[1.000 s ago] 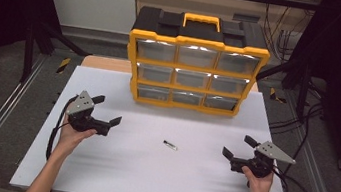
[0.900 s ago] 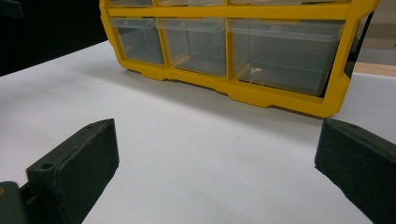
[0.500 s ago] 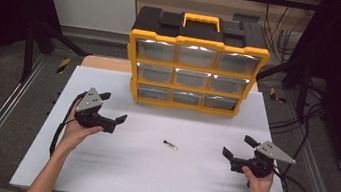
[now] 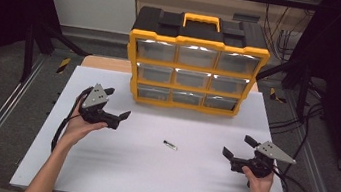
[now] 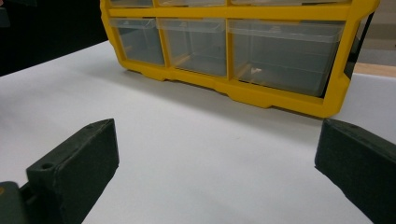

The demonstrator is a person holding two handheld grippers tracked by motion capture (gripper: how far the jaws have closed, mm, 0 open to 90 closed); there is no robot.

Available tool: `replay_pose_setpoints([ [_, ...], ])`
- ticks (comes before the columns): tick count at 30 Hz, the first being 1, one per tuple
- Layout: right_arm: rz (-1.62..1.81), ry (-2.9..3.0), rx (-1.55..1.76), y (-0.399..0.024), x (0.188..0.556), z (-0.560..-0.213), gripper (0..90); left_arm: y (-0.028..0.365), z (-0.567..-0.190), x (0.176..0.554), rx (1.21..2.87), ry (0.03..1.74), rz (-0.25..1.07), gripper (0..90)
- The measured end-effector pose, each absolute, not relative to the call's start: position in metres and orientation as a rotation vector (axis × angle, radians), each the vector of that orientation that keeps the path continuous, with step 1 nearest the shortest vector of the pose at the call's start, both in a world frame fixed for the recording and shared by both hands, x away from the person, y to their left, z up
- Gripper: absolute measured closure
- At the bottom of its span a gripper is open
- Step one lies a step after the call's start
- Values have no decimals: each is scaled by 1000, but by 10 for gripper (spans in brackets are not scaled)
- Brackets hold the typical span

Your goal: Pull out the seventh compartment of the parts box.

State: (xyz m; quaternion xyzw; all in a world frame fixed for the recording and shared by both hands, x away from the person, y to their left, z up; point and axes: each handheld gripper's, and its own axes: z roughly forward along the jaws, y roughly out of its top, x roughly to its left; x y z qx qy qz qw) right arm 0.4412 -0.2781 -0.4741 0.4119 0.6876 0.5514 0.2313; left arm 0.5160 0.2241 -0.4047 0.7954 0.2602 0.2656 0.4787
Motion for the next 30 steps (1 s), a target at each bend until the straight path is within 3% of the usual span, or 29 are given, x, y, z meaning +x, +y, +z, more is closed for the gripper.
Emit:
replay_pose_setpoints([
  [30,1510,1894,1134,-278,442,-475,4,196,-390,529,2065,495,737,33],
])
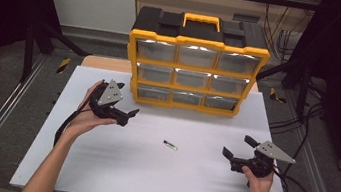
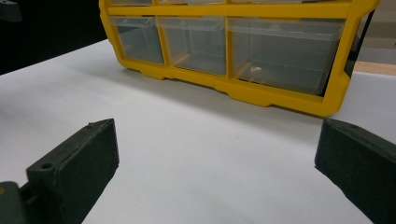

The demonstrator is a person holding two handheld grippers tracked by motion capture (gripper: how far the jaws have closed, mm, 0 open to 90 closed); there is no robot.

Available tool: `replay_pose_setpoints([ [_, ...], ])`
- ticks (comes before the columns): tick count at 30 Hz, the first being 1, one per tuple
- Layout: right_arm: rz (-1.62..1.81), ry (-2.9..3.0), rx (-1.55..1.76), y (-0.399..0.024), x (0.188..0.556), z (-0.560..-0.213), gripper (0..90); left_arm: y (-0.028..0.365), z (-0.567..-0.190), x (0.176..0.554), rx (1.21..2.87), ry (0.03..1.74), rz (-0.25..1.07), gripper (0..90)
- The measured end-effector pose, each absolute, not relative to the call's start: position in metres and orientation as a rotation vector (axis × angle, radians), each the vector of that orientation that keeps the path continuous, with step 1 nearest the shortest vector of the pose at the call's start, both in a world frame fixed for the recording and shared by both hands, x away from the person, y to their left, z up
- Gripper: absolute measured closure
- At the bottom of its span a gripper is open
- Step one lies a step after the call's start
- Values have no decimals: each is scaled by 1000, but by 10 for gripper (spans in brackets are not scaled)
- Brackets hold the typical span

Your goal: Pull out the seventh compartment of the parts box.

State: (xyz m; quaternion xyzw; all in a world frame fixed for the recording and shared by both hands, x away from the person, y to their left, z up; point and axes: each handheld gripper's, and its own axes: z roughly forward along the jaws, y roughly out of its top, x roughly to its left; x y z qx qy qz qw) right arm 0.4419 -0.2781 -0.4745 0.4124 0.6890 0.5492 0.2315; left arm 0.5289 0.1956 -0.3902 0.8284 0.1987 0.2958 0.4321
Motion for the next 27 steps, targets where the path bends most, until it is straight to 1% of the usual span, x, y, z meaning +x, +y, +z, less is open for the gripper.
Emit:
replay_pose_setpoints([
  [27,1507,1894,1134,-278,442,-474,4,163,-392,542,2203,342,850,23],
])
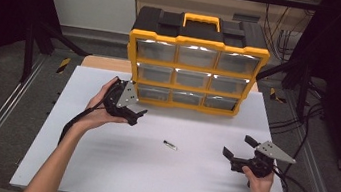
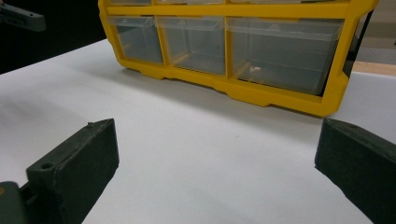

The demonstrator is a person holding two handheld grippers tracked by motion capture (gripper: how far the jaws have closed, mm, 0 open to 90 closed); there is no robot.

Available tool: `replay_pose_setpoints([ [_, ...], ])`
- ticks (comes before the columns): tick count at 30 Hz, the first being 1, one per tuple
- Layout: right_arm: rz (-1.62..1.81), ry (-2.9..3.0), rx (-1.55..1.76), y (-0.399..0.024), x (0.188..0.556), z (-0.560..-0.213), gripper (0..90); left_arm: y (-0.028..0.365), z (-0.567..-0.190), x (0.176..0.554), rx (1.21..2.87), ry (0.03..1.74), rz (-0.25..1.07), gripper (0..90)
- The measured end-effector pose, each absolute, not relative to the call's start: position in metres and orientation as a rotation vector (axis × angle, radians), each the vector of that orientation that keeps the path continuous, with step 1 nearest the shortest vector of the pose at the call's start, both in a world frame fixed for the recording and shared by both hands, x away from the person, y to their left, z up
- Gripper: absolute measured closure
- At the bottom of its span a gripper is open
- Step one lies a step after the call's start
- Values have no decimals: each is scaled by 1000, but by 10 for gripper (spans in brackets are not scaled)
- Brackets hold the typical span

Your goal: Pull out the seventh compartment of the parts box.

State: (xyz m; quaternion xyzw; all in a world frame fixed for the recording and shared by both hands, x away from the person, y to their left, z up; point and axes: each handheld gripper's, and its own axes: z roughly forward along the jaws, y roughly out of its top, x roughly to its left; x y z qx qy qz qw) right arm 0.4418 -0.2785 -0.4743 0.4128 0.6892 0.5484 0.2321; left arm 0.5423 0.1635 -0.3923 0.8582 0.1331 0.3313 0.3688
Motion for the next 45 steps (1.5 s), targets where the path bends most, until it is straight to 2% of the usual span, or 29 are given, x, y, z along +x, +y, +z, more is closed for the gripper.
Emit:
replay_pose_setpoints([
  [45,1503,1895,1134,-279,442,-474,4,127,-418,569,2364,128,972,23],
])
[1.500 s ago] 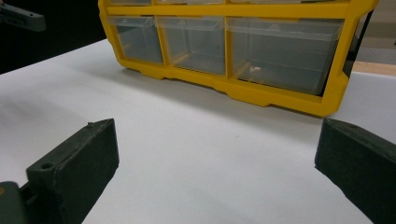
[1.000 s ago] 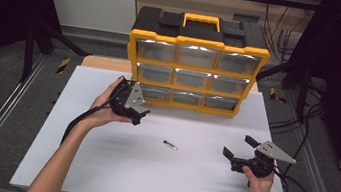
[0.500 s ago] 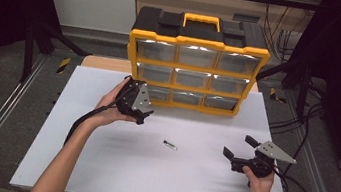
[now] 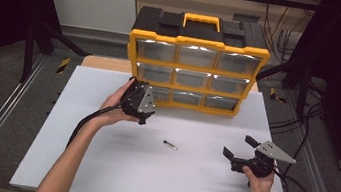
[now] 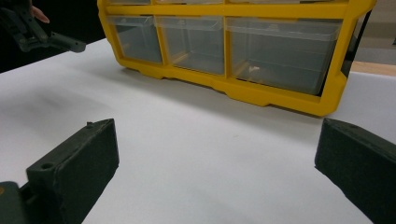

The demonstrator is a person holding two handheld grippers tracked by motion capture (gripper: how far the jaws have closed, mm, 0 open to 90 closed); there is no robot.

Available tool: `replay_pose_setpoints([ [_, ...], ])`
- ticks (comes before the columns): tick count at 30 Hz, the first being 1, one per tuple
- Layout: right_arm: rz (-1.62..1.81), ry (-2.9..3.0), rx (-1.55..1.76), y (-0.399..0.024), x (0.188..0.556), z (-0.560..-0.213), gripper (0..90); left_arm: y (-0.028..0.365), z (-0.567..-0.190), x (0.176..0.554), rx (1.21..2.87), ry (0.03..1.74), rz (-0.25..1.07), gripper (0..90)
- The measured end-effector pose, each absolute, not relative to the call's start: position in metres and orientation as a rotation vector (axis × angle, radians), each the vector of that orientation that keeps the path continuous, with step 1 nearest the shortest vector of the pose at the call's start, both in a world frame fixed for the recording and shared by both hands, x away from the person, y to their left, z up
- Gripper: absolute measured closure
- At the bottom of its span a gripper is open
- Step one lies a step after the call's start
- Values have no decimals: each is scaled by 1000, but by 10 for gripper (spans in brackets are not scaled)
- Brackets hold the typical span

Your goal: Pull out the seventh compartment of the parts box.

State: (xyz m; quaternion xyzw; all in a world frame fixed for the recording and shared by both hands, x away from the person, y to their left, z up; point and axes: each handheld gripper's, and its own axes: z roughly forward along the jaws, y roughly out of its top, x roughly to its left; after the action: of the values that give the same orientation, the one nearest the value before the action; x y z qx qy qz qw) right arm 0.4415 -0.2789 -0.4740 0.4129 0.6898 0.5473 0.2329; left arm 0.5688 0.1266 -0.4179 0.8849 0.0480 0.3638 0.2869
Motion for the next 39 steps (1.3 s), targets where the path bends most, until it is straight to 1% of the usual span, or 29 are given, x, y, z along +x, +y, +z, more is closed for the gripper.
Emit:
replay_pose_setpoints([
  [11,1503,1894,1136,-279,441,-474,4,121,-427,574,2387,62,1022,24],
  [15,1502,1893,1138,-279,441,-474,4,119,-429,577,2419,26,1053,27],
  [22,1503,1891,1138,-279,441,-474,4,117,-435,581,2434,-16,1082,43],
  [29,1503,1890,1139,-279,441,-474,4,116,-439,584,2445,-49,1120,77],
  [39,1505,1891,1139,-279,441,-473,4,111,-446,584,2459,-122,1233,146],
])
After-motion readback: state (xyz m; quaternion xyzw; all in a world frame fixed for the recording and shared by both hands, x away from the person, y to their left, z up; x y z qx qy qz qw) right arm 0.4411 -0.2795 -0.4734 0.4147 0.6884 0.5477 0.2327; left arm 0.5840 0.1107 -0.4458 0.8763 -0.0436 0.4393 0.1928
